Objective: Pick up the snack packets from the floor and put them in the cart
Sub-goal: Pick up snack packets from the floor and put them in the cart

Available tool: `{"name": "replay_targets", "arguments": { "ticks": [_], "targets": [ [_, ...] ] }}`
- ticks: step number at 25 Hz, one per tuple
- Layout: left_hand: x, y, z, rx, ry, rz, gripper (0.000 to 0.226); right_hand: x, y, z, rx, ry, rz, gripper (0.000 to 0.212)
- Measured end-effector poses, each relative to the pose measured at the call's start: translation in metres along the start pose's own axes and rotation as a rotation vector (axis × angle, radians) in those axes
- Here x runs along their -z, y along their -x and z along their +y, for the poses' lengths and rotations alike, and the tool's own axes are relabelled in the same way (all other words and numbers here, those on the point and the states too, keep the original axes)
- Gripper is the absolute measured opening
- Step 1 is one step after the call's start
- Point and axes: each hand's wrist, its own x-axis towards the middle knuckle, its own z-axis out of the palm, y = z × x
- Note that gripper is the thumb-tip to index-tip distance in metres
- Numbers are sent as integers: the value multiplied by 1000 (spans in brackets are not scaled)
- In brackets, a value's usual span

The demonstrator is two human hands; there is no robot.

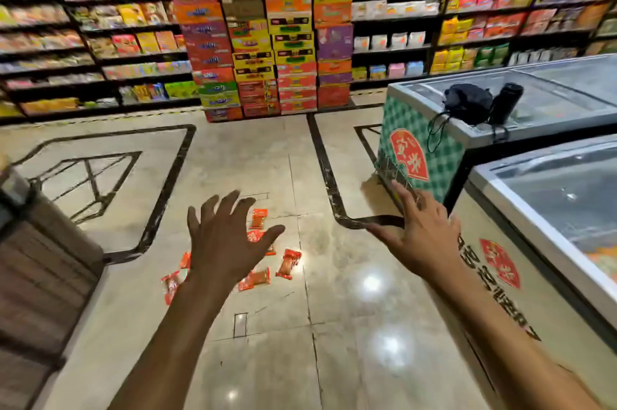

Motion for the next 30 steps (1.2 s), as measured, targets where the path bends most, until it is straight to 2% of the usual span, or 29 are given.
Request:
{"name": "replay_targets", "arguments": {
  "ticks": [8,15,21,25,30],
  "targets": [
    [-54,-90,-116,222,-8,6,79,-95,-161,-141,229,-19,-107,90],
    [-150,-212,-215,191,-18,-76,73,-210,-269,-243,203,75,-117,90],
    [-219,-323,-253,186,100,-207,73,-288,-367,-280,145,90,-127,83],
    [-319,-387,-284,217,146,-280,73,-393,-435,-282,82,139,-244,80],
    [-525,-427,-336,341,177,-519,74,-600,-498,-261,-2,181,-515,77]
  ]
}}
